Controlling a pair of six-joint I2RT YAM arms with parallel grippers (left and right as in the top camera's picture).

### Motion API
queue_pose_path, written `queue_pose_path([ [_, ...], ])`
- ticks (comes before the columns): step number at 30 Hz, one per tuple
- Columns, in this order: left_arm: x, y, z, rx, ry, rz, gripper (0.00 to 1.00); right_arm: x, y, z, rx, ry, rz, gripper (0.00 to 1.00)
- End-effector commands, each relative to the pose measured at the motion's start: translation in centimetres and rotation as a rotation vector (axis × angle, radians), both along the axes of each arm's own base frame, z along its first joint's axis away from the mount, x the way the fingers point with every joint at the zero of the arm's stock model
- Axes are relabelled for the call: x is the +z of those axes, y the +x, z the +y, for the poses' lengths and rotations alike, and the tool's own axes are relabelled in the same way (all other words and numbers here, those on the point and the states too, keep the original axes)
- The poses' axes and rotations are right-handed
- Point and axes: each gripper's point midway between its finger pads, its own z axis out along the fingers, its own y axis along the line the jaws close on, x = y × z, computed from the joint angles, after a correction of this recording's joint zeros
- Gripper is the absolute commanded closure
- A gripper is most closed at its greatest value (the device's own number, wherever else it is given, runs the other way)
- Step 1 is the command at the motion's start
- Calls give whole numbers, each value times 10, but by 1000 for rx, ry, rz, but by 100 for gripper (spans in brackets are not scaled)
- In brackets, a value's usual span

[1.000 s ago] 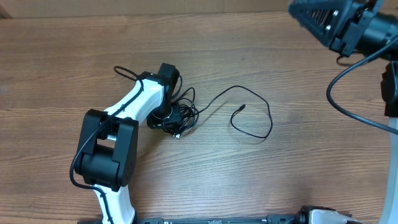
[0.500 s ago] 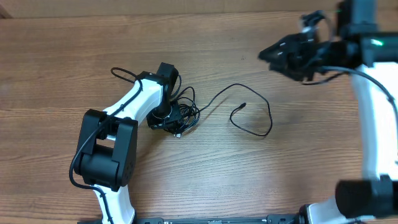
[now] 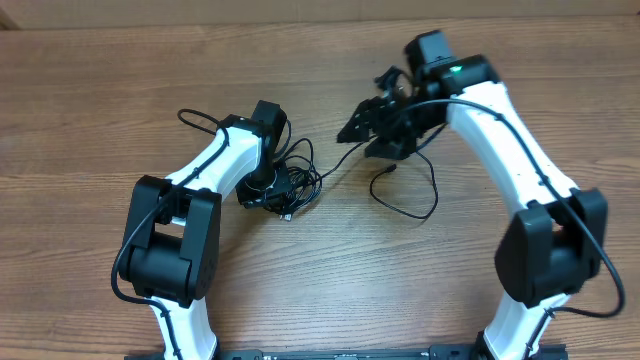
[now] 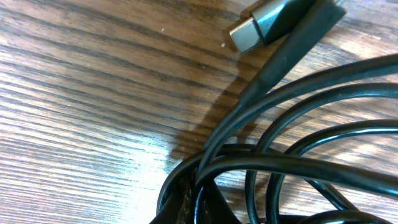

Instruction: Untangle cables

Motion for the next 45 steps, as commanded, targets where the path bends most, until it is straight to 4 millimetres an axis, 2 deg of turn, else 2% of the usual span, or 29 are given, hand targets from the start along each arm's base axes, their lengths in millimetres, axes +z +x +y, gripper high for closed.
queue_pose_path([
  [1, -12, -11, 0, 18, -11, 48, 96, -25, 0, 10, -45, -83, 48, 34],
  [8, -12, -13, 0, 17, -9, 57, 96, -56, -7, 34, -87, -177, 107, 31],
  [13, -12, -13, 1, 17, -8, 59, 96, -81, -16, 32, -184, -300, 166, 30],
  [16, -12, -13, 1, 18, -8, 58, 96, -90, -21, 36, -192, -312, 168, 32],
  [19, -12, -13, 1, 18, -8, 58, 96, -95, -23, 44, -175, -301, 148, 46],
  [21, -12, -13, 1, 18, -8, 59, 96, -96, -23, 48, -168, -294, 136, 63],
  [23, -12, -13, 0, 18, -8, 58, 96, -95, -20, 51, -165, -284, 121, 85],
  [24, -12, -13, 1, 18, -8, 58, 96, -95, -19, 51, -165, -282, 117, 94],
  [25, -12, -13, 0, 18, -8, 59, 96, -95, -19, 52, -166, -278, 116, 96],
  [28, -12, -14, 1, 17, -7, 60, 96, -92, -19, 51, -163, -254, 134, 96],
  [30, -11, -15, 1, 18, -5, 66, 96, -84, -22, 49, -114, -206, 150, 96],
  [33, -12, -17, 2, 18, -3, 72, 96, -61, -18, 52, -1, -55, 104, 96],
  [39, -14, -20, 3, 18, 1, 82, 96, 17, -16, 55, 188, 306, -76, 96],
  [45, -15, -21, 3, 18, 0, 80, 96, 77, -22, 43, 241, 391, -264, 96],
])
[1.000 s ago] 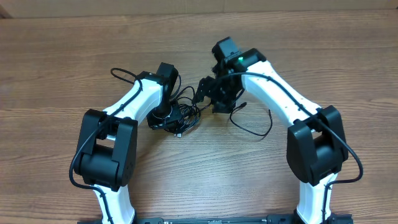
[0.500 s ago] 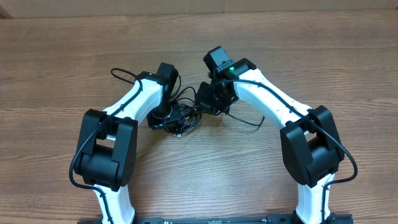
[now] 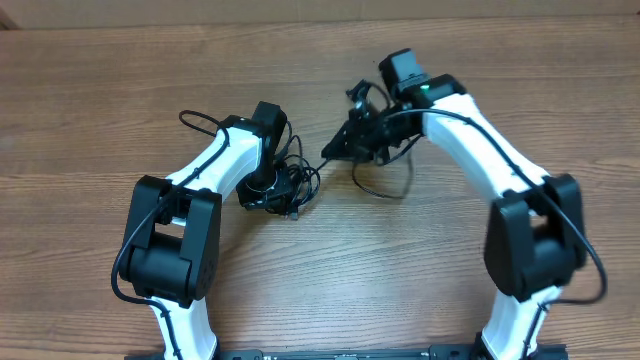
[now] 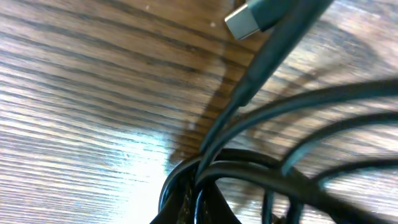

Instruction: Untangle cables

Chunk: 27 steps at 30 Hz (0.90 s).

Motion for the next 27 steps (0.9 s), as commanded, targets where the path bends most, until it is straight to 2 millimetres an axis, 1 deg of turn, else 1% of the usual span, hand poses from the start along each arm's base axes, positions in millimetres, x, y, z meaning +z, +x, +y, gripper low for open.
queue_pose_path([
  [1, -15, -15, 7, 16, 27, 58, 96, 80, -15, 1, 87, 166, -222, 96],
  [5, -15, -16, 7, 16, 26, 58, 96, 107, -23, -2, 93, 190, -298, 96],
  [9, -15, -17, 8, 15, 28, 62, 95, 133, -29, -5, 104, 250, -357, 96],
  [11, -15, -17, 8, 14, 28, 63, 91, 141, -27, -10, 93, 257, -388, 96],
  [12, -15, -17, 8, 11, 28, 63, 86, 142, -24, -13, 82, 251, -398, 96],
  [13, -15, -17, 8, 11, 29, 66, 82, 142, -22, -16, 73, 244, -402, 96],
  [15, -14, -19, 8, 0, 28, 71, 78, 137, -20, -20, 55, 224, -383, 96],
  [18, -12, -18, 10, -51, 16, 73, 79, 122, -17, -28, 18, 136, -352, 87],
  [20, -6, -15, 10, -70, -8, 79, 77, 110, -14, -35, -12, 59, -344, 82],
  [21, 0, -12, 9, -80, -24, 80, 76, 105, -12, -38, -25, 24, -341, 82],
  [22, 6, -9, 8, -89, -39, 80, 76, 100, -10, -41, -37, -8, -340, 79],
  [27, 43, 9, 1, -159, -113, 58, 70, 83, -6, -54, -73, -121, -328, 76],
])
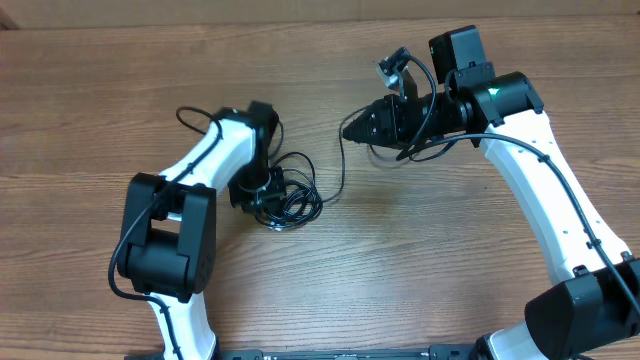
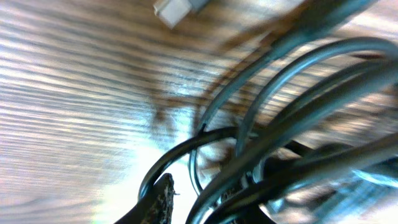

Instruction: Untangle cables

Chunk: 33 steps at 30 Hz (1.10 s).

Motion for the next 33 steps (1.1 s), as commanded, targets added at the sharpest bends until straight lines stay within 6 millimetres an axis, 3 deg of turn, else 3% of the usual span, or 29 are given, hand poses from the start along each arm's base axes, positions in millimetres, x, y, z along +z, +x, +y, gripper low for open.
queue_pose_path([
  [1, 25, 25, -11, -83, -87, -66, 67, -5, 8, -10, -45, -92, -43, 75],
  [3, 35, 27, -11, -93, -86, -67, 40, -10, 6, -9, -40, -103, -29, 73],
  [4, 38, 27, -11, -93, -84, -63, 32, -13, 5, -8, -37, -112, -20, 73],
  [11, 29, 7, 5, -25, 12, 13, 34, -35, -2, 3, -10, -193, 8, 72],
  [19, -9, -7, 5, 20, 8, 25, 38, -68, -11, 25, 47, -288, 39, 71],
  [21, -17, -12, 5, 20, 8, 28, 45, -79, -14, 33, 69, -300, 54, 70],
  [23, -19, -13, 6, 20, 8, 30, 75, -87, -15, 39, 79, -305, 69, 66],
  [26, -20, -12, 5, 20, 6, 23, 95, -100, -14, 46, 49, -315, 117, 62],
  [28, -20, -11, 4, 21, -4, 22, 96, -111, -12, 51, 22, -314, 152, 57],
  [33, -20, -10, -2, 6, -40, 20, 96, -138, -12, 57, -44, -325, 251, 54],
])
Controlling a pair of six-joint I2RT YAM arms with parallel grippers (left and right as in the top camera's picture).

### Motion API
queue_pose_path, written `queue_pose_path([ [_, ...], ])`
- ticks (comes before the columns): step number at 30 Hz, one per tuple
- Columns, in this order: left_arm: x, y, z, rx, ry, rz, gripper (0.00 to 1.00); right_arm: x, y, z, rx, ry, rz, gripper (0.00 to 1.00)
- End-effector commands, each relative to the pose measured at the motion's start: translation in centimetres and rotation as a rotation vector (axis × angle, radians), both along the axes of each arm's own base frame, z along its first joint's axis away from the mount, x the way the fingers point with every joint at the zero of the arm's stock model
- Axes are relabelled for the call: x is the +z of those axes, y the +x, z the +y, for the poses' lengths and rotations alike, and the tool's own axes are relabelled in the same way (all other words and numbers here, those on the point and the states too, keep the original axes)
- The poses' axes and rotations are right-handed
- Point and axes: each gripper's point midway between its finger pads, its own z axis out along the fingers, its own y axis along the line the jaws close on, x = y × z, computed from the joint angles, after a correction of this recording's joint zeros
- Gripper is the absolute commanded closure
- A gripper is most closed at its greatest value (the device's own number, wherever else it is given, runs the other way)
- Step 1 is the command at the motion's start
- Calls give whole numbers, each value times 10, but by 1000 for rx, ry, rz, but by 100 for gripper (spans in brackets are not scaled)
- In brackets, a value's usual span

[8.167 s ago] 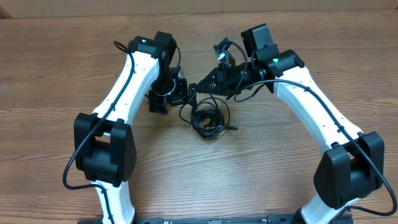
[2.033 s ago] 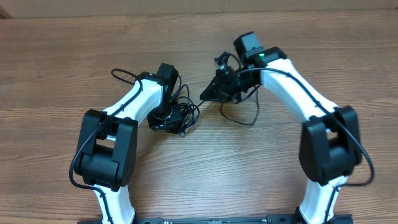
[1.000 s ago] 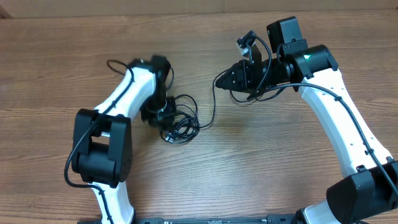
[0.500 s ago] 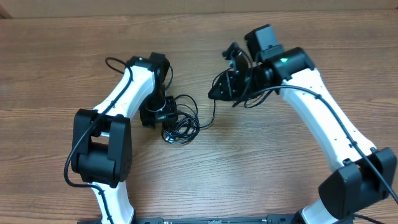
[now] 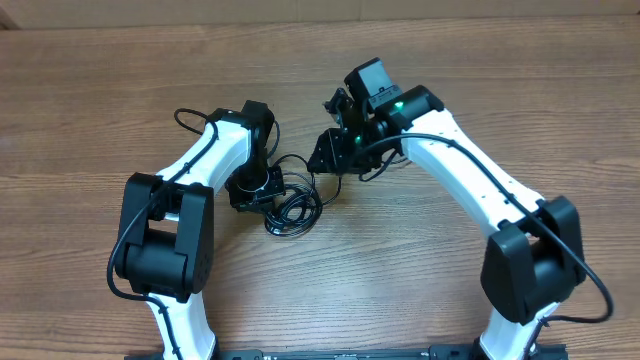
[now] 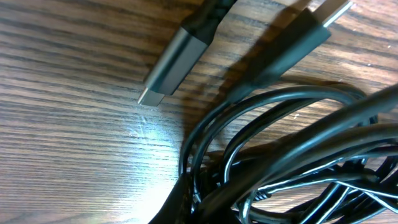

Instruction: Untangle cables

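Note:
A tangle of black cables (image 5: 290, 205) lies on the wooden table left of centre. My left gripper (image 5: 252, 188) presses down at the tangle's left side, shut on the bundle. In the left wrist view a dark finger (image 6: 177, 202) clamps crossing black strands (image 6: 280, 162), my left gripper (image 6: 205, 210) being at the bottom edge. A grey plug (image 6: 169, 70) and a black plug (image 6: 292, 45) lie loose on the wood. My right gripper (image 5: 322, 157) hovers just right of the tangle, shut on a black cable strand (image 5: 322, 185) that runs down into it.
The wooden table (image 5: 420, 280) carries nothing else. A thin black cable (image 5: 188, 120) loops out behind the left arm. Both white arms reach in from the near edge, and their wrists stand close together around the tangle.
My right gripper has moved left and down, from well right of the tangle to just beside it, and its strand is slack. In the left wrist view the plugs have shifted, with a grey one now near the middle.
My left gripper stayed clamped on the bundle throughout. My right gripper held a strand right of the tangle, with a loose loop on the table. It then stood nearer the tangle, then far right with that loop off the table, and now sits beside the tangle again.

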Motion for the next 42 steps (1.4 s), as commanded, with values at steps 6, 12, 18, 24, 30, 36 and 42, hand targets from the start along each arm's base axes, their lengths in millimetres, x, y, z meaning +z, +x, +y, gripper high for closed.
queue_pose_path([
  [6, -4, 1, -17, -127, -131, -22, 96, -53, -18, 6, -108, -67, 184, 53],
  [12, -2, 8, -31, -249, -233, -81, 96, -66, -27, 13, -135, -76, 222, 46],
  [18, -1, 10, -38, -359, -280, -117, 96, -67, -27, 14, -293, -95, 324, 53],
  [24, -2, 8, -43, -352, -277, -113, 96, -73, -20, 5, -489, -160, 382, 56],
  [30, -2, 4, -51, -354, -273, -104, 96, -76, -27, 10, -548, -191, 411, 56],
  [36, -2, 2, -57, -371, -273, -105, 96, -83, -30, 11, -640, -267, 369, 52],
  [42, -2, -1, -62, -370, -269, -99, 96, -90, -42, 12, -695, -305, 401, 52],
])
